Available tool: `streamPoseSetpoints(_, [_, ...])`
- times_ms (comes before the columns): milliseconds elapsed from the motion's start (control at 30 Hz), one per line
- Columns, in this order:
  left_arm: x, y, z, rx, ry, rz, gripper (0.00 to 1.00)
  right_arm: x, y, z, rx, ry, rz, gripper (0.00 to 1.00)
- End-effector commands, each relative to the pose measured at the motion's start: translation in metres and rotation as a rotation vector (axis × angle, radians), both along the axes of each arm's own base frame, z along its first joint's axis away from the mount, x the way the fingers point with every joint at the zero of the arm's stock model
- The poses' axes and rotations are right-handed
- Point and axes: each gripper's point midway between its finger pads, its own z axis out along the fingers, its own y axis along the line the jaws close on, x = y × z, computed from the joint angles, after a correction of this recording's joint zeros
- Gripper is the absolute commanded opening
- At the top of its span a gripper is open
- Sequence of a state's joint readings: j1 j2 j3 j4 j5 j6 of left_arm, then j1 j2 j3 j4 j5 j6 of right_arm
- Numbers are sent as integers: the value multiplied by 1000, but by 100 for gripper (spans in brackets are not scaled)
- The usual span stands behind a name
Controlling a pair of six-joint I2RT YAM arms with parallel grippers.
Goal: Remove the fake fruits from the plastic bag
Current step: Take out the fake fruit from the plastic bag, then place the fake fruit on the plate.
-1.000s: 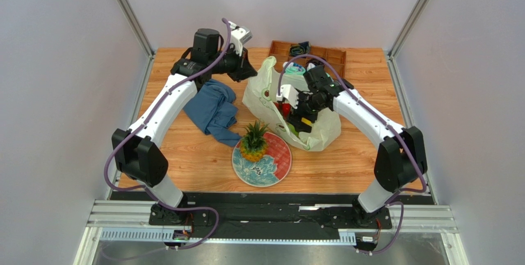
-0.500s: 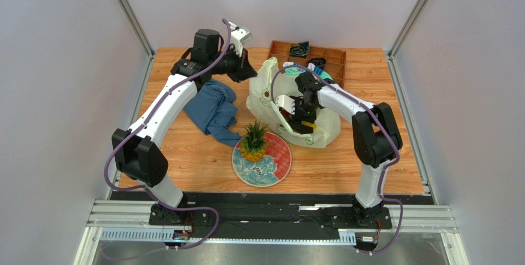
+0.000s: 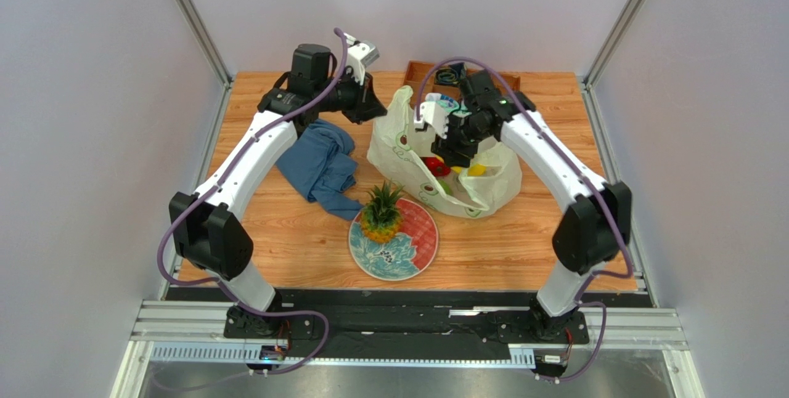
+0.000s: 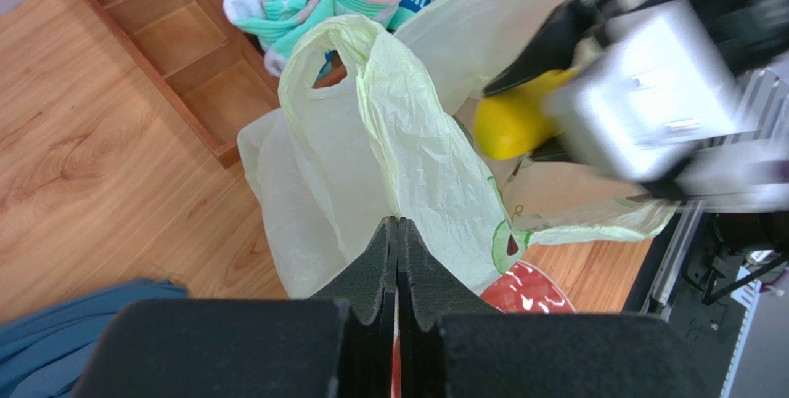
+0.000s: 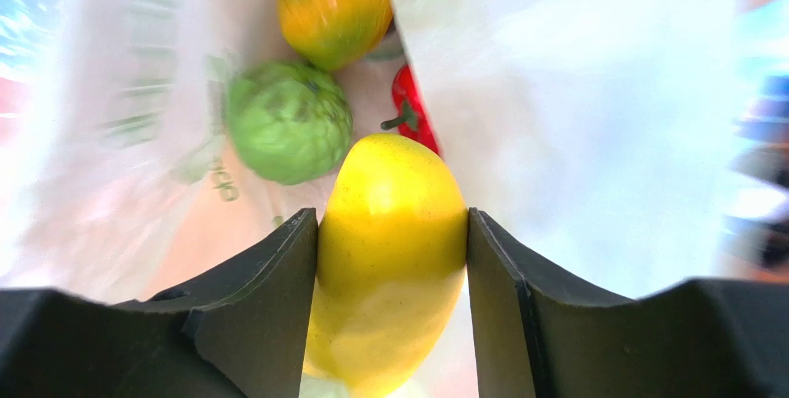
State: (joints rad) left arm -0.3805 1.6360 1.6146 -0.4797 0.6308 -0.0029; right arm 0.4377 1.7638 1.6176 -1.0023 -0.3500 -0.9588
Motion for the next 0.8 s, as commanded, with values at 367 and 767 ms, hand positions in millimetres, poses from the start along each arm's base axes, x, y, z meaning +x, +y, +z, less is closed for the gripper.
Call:
streamPoseSetpoints(367, [1, -12, 29, -103, -3, 2, 0, -161, 79, 90, 228, 68, 273, 43])
streamPoseSetpoints(767, [-22, -2, 49, -129, -36, 6, 0, -156, 108, 26, 306, 517, -239, 42])
